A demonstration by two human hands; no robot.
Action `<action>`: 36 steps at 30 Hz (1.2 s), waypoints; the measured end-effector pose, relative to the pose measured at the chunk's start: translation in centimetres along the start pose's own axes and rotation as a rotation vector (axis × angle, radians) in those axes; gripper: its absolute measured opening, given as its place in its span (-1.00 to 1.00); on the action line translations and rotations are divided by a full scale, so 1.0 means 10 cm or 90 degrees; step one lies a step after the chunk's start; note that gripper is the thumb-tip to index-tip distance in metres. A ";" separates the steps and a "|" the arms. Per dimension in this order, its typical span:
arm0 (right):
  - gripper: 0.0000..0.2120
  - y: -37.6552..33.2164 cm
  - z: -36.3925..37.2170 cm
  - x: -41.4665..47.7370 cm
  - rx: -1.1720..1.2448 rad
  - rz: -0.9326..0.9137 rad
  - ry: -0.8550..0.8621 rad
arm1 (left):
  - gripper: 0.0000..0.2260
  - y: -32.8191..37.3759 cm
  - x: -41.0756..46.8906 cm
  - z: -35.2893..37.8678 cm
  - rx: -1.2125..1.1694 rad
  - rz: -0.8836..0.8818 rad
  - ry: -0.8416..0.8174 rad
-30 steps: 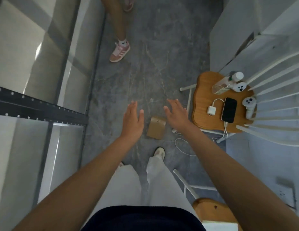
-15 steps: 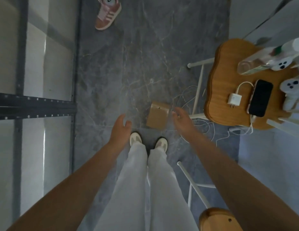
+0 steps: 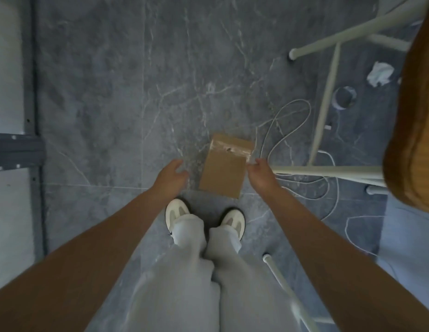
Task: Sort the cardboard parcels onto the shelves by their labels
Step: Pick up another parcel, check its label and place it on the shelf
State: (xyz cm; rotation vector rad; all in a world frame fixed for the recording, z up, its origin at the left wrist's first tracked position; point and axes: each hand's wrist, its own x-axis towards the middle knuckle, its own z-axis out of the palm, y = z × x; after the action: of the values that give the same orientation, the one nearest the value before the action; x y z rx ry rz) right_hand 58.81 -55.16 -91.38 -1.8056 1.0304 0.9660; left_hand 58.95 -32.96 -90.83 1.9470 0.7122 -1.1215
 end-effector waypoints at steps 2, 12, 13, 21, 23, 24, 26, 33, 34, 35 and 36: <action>-0.50 0.14 0.14 0.33 0.003 0.015 0.006 | -0.52 -0.09 0.34 0.15 0.008 -0.002 -0.008; -0.59 0.44 0.37 0.85 0.250 0.129 -0.078 | -0.55 -0.24 0.88 0.77 -0.180 -0.070 -0.126; -0.57 0.41 0.36 0.77 0.251 0.119 -0.074 | -0.54 -0.22 0.81 0.74 -0.184 -0.065 -0.134; -0.53 -0.25 0.16 -0.44 0.282 0.001 -0.112 | -0.54 -0.13 -0.19 0.03 -0.272 -0.041 -0.044; -0.54 -0.46 0.07 -0.80 0.259 -0.030 -0.117 | -0.59 0.01 -0.59 -0.17 -0.296 -0.027 -0.028; -0.53 -0.57 0.02 -0.98 0.242 -0.040 -0.117 | -0.60 0.09 -0.79 -0.27 -0.307 -0.021 -0.021; -0.52 -0.78 -0.08 -1.32 0.218 -0.056 -0.120 | -0.61 0.27 -1.19 -0.47 -0.326 0.001 -0.005; -0.46 -1.58 -0.47 -2.58 0.182 -0.108 -0.121 | -0.59 0.78 -2.36 -1.11 -0.378 0.047 0.061; -0.46 -1.68 -0.52 -2.77 0.178 -0.117 -0.125 | -0.58 0.85 -2.51 -1.22 -0.377 0.051 0.072; -0.46 -1.77 -0.58 -2.97 0.183 -0.127 -0.132 | -0.58 0.92 -2.65 -1.32 -0.377 0.058 0.084; -0.48 -1.86 -0.65 -3.15 0.189 -0.136 -0.142 | -0.57 0.99 -2.81 -1.43 -0.377 0.064 0.097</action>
State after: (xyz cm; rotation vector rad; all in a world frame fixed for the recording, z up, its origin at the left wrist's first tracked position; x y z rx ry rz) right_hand 65.37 -46.43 -55.82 -1.4904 0.7781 0.8142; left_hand 60.18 -29.13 -58.08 1.5426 0.8975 -0.6091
